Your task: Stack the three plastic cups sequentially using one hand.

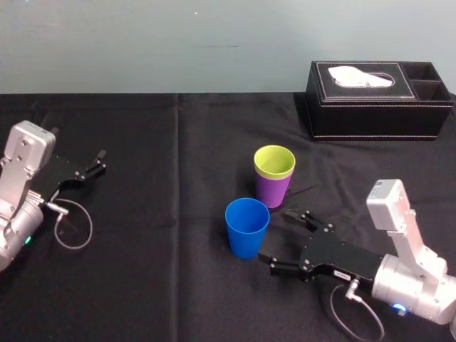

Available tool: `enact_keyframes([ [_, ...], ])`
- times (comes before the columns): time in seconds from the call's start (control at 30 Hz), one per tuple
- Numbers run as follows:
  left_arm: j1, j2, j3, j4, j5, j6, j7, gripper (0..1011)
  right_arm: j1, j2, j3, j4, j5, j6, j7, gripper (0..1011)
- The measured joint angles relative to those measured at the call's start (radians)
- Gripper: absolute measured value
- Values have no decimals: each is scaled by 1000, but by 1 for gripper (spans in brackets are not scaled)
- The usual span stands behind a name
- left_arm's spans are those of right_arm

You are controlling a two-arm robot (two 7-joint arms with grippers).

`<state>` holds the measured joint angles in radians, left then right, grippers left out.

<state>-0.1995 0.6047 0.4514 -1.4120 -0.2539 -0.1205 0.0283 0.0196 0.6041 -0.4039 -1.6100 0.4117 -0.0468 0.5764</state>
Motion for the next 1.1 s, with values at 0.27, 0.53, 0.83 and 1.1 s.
enact_keyframes([
  [0.27,0,0,0,0,0,0,0,1011,42,-30,-27,39,-8,18,3,1003],
  [0.53,0,0,0,0,0,0,0,1011,104,-74,-58,101,-4,41,13,1003],
  [0.83,0,0,0,0,0,0,0,1011,150,-107,-91,141,-10,50,16,1003],
  [1.1,0,0,0,0,0,0,0,1011,159,-112,-97,150,-13,54,16,1003],
])
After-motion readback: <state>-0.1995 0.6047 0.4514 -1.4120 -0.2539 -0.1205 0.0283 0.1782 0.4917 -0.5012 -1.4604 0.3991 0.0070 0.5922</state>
